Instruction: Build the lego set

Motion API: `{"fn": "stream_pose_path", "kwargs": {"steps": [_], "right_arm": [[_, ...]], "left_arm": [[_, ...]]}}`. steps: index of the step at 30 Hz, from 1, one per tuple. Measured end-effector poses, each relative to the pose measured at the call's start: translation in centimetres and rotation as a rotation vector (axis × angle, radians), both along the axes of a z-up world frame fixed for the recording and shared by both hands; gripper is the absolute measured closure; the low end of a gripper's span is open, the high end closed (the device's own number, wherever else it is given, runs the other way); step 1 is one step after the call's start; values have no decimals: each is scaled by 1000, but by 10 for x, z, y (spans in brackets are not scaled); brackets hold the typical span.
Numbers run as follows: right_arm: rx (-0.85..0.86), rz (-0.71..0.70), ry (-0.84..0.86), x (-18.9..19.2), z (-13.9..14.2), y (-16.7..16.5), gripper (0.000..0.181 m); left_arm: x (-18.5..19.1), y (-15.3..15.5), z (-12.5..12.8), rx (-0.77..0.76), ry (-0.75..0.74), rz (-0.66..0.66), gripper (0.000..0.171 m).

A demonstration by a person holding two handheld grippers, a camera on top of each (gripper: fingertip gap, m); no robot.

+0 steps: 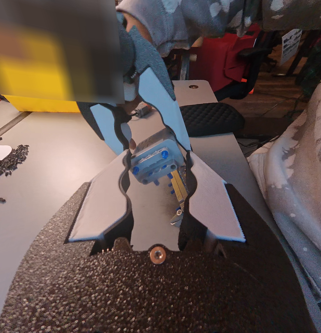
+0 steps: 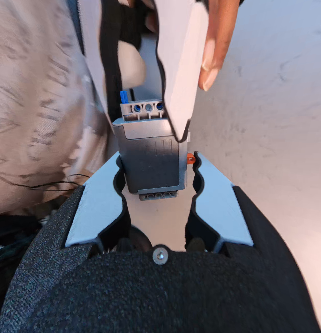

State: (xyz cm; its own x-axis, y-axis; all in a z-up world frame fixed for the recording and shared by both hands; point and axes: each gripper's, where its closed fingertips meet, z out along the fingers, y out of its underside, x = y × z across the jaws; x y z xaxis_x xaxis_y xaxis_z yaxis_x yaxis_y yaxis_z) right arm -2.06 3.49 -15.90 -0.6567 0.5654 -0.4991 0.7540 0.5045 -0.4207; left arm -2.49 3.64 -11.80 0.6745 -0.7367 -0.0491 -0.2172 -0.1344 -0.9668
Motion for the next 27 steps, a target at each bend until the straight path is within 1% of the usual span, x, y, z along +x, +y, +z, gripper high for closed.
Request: {"fn": "stream_pose_path", "kwargs": {"steps": [2,3,4,6,7,9,11,12,13,15,16,18,20,22,24,26,27], "right_arm": [[-204,35,-129,3,10,-10,106],[-289,57,-175,3,13,-13,107],[-354,69,-215,1,14,-15,107],[-445,100,-284,-3,12,-16,106],[-459,105,-278,-8,8,-14,106],[-471,39,-247,-25,2,-7,107],[-449,-54,-135,-45,-2,7,114],[-434,-106,-71,-53,-1,15,113],[-384,-154,9,-61,-3,24,111],[-203,-213,232,-71,-7,40,110],[-115,-220,331,-71,-6,43,110],[113,-247,543,-74,-8,48,103],[324,-261,702,-73,-12,48,100],[472,-288,770,-73,-20,44,99],[565,-305,763,-74,-34,43,98],[591,-314,739,-77,-46,44,110],[561,-306,723,-78,-46,42,111]], "left_arm": [[-3,0,-1,61,57,2,113],[-5,0,-2,93,93,4,118],[-7,1,-3,123,127,13,125],[-13,3,-5,148,175,34,132],[-17,5,-8,119,173,46,133],[-29,10,-17,23,123,89,133],[-41,14,-29,-113,54,149,135],[-48,18,-38,-180,36,195,135],[-54,20,-45,-239,16,234,136],[-59,23,-49,-363,-119,267,137],[-60,25,-50,-428,-193,271,137],[-62,29,-53,-548,-335,281,136],[-65,34,-56,-623,-440,301,136],[-69,38,-57,-641,-472,326,135],[-74,42,-60,-631,-460,371,132],[-75,42,-61,-632,-460,382,130],[-76,42,-62,-636,-459,384,130]]}}
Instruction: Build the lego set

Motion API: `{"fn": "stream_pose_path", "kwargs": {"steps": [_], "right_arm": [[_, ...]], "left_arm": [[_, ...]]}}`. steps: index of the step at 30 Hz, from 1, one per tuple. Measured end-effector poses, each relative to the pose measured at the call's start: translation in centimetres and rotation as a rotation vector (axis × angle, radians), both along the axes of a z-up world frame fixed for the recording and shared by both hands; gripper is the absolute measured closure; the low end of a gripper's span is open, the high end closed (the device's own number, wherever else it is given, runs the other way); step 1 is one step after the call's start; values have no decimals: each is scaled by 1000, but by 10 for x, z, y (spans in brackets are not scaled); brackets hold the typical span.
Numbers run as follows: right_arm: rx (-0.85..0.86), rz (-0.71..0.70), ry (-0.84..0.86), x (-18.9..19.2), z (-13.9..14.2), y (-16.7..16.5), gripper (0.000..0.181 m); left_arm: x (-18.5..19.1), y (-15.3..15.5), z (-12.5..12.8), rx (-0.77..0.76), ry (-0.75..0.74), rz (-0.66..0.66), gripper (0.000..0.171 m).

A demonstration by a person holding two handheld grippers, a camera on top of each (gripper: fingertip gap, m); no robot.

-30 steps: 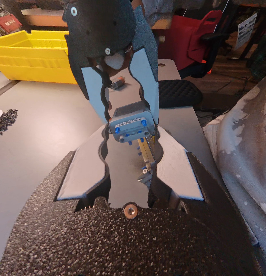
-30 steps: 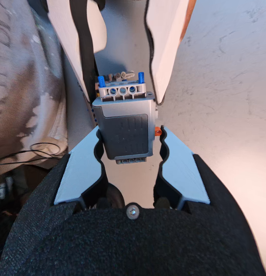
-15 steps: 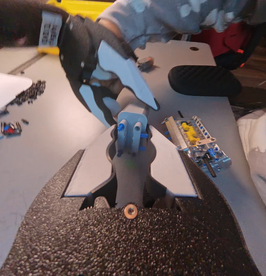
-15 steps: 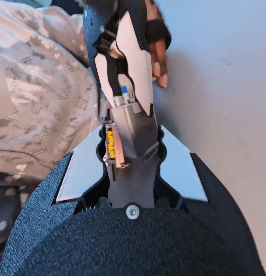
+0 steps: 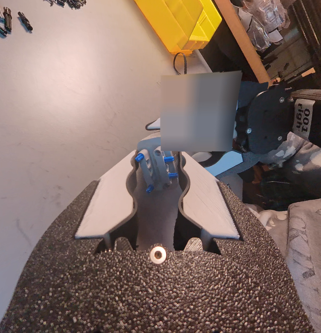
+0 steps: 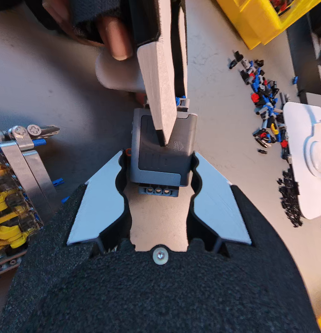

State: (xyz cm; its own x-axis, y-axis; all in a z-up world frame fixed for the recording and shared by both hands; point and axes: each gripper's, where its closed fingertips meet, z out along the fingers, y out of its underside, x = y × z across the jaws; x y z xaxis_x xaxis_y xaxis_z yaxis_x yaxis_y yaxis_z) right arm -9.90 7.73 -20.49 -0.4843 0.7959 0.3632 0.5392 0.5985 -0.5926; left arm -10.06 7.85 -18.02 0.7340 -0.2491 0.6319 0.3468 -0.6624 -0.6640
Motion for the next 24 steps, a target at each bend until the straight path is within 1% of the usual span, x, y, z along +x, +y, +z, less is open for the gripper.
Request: {"fn": "stream_pose_path", "kwargs": {"steps": [2,3,5,6,7,8,10,13,15,16,18,21,22,24], "right_arm": [[-57,51,-78,2,-2,0,112],[-98,93,-138,6,-4,0,113],[-199,167,-263,15,-9,0,115],[-239,209,-314,20,-10,0,115],[-273,244,-362,25,-11,0,115],[-293,276,-384,28,-10,1,116],[-309,333,-426,32,-9,1,116],[-314,353,-432,31,-9,-1,116],[-305,336,-415,31,-9,0,115],[-297,308,-384,29,-6,2,112],[-349,285,-319,34,11,-1,109],[-417,289,-284,64,40,-17,109],[-418,301,-280,76,44,-27,110],[-410,325,-265,98,43,-52,113]], "left_arm": [[-1,-4,-1,2,26,-24,128],[-4,-5,-2,14,74,-33,124],[-13,-10,-4,63,236,-61,120],[-13,-15,-2,98,295,-102,115],[-9,-20,0,136,325,-153,115],[-4,-25,2,169,343,-197,115],[4,-30,2,206,373,-252,109],[12,-31,0,244,451,-305,107],[14,-30,-6,236,512,-323,108],[14,-28,-9,228,542,-326,110],[14,-26,-14,229,596,-330,110],[14,-23,-18,232,655,-337,115],[15,-23,-19,230,666,-343,117],[14,-23,-18,243,690,-347,120]]}}
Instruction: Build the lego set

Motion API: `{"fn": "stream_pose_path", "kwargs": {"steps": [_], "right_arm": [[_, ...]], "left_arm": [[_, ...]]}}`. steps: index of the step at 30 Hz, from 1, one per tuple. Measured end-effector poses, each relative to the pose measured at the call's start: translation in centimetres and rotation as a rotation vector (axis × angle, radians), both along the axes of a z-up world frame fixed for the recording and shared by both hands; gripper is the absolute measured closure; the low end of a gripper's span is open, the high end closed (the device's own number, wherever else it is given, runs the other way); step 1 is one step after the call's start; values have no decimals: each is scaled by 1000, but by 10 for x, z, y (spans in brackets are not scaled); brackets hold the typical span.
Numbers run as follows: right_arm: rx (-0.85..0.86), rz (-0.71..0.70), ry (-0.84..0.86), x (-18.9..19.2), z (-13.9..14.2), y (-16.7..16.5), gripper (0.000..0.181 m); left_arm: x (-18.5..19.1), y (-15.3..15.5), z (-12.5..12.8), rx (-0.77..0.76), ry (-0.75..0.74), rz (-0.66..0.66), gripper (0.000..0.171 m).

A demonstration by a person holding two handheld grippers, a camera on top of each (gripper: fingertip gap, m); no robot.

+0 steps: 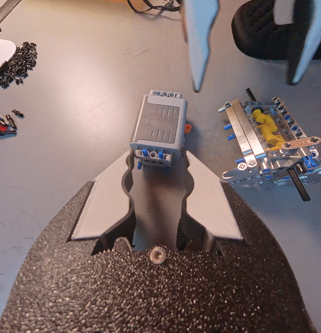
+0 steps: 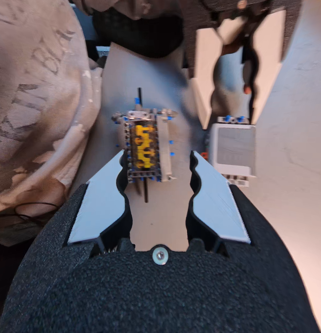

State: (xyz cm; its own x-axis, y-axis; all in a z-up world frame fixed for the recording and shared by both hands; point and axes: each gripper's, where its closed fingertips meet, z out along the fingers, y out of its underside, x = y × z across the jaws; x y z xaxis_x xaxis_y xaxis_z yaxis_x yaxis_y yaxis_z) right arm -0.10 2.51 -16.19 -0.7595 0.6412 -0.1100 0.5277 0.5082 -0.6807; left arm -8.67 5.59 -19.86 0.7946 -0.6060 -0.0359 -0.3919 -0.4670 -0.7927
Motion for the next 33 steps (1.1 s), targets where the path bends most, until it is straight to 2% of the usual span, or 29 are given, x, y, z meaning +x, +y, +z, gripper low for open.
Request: {"fn": "stream_pose_path", "kwargs": {"steps": [3,6,9,13,17,20,22,25,27,28,29,33], "right_arm": [[-3,-30,50,13,-9,-30,114],[108,-95,111,12,-26,-28,104],[129,-121,83,12,-38,-25,88],[205,-65,39,11,-58,-24,97],[128,-55,-44,18,-54,-30,100],[-105,-100,-197,24,-43,-31,100],[-281,-108,-329,28,-34,-30,100],[-455,-115,-457,28,-28,-23,106],[-552,-124,-532,28,-23,-17,104],[-558,-155,-508,22,-23,-11,110],[-534,-214,-460,12,-26,-2,119],[-376,-307,-264,-1,-29,17,125]], "left_arm": [[-5,-2,9,40,4,13,121],[-2,-11,20,78,-44,-9,121],[14,-29,27,72,-112,-113,127],[42,-51,44,94,-197,-267,132],[62,-72,56,104,-272,-389,134],[74,-83,57,87,-287,-456,131],[79,-81,49,89,-238,-456,124],[80,-73,38,99,-157,-421,124],[78,-69,42,110,-164,-394,130],[73,-65,43,121,-162,-366,139],[69,-62,44,123,-161,-347,158],[57,-54,38,92,-145,-275,170]]}}
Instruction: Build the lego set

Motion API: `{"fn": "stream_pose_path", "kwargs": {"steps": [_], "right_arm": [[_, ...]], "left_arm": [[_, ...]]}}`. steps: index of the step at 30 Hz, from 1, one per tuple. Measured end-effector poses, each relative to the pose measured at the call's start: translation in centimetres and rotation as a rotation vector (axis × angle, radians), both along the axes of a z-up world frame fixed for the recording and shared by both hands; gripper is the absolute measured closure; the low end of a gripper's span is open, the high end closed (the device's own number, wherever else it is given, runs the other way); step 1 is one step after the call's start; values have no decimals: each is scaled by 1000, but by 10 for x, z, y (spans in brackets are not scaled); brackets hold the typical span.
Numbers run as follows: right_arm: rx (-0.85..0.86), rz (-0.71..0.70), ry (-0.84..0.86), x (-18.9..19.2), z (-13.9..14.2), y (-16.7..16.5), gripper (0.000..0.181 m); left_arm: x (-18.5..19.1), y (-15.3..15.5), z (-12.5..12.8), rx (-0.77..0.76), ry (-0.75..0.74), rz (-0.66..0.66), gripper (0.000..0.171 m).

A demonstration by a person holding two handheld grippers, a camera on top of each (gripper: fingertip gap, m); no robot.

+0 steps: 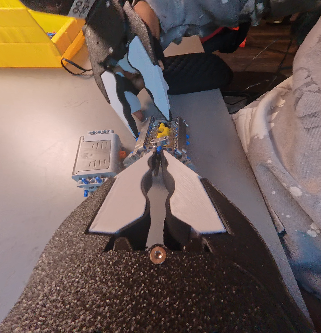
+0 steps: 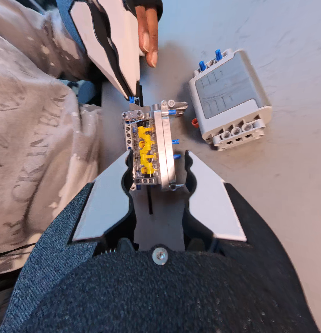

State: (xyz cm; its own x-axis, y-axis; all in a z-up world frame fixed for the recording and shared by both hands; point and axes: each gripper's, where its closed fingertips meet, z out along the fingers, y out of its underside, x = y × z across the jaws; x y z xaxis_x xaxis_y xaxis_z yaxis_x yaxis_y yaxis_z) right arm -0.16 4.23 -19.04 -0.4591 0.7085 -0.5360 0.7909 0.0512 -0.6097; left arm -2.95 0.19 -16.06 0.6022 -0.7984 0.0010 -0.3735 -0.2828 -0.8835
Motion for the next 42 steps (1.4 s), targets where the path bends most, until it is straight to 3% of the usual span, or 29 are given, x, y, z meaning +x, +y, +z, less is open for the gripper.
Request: {"fn": "stream_pose_path", "kwargs": {"steps": [4,8,11,14,16,21,24,26,30,33,35,38,42], "right_arm": [[301,-39,234,-1,13,2,117],[578,-51,364,8,10,-15,104],[745,-109,431,8,-2,-22,107],[989,-173,474,6,-9,-7,117],[1047,-187,512,7,-6,-6,135],[1156,-139,550,10,5,-2,134],[1188,-108,564,8,2,-7,147],[1094,-115,546,8,6,-6,149],[649,-119,432,11,38,-3,157],[297,-93,315,10,54,4,157],[1,6,226,17,64,-5,157],[-231,49,188,9,70,-5,157],[-405,-39,201,-15,74,7,158]], "left_arm": [[-5,0,-3,13,37,3,169],[-5,2,-5,28,60,6,155],[-3,4,-18,37,163,9,164],[0,6,-19,2,174,28,168],[2,8,-15,-50,112,57,170],[7,14,7,-263,-296,120,170],[9,17,11,-333,-418,134,170],[8,18,13,-292,-397,134,169],[-2,16,37,-92,-351,97,165],[-7,12,44,-12,-318,79,125],[-4,12,37,8,-272,76,114],[8,10,28,-29,-252,54,111],[4,15,28,-119,-360,88,125]]}}
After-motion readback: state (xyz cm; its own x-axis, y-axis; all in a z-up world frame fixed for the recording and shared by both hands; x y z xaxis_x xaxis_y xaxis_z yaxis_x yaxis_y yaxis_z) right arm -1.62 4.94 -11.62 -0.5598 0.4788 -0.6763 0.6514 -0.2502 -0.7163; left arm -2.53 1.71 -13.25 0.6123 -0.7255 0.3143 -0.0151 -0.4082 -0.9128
